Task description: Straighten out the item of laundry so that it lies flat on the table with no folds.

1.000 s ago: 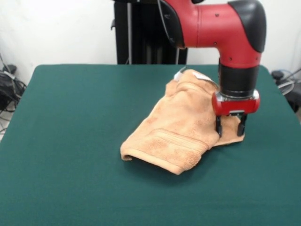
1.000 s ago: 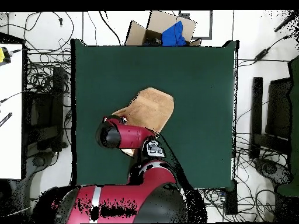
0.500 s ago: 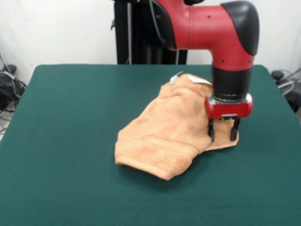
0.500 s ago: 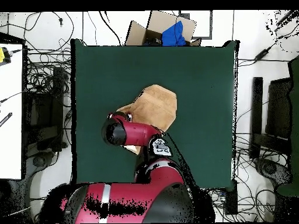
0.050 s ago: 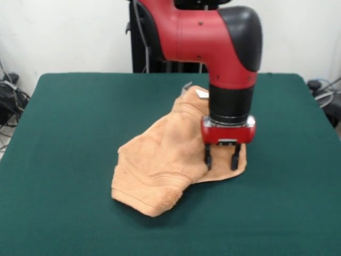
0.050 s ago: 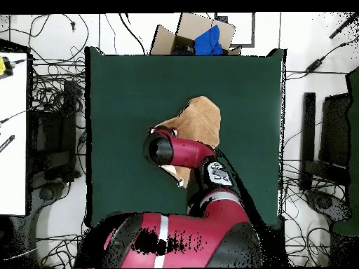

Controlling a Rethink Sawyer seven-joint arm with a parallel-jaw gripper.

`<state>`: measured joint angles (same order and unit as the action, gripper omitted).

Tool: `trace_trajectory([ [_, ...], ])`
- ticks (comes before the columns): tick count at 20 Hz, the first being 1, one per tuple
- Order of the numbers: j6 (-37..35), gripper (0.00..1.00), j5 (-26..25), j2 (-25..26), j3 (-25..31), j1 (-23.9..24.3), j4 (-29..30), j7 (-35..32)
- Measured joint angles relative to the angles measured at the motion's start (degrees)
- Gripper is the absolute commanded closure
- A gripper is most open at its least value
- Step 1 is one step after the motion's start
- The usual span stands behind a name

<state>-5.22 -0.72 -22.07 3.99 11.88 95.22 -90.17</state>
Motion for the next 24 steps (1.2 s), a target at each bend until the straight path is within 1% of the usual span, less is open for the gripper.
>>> trace_trajectory([
  [6,-6.12,0.00,-0.03,-1.34,0.00,1.76,-0.50,0.00],
  [10,-8.76,0.00,-0.04,-2.87,-0.01,2.41,-0.43,0.00],
  [24,-9.72,0.00,-0.08,-11.12,-0.02,2.16,1.42,0.01],
])
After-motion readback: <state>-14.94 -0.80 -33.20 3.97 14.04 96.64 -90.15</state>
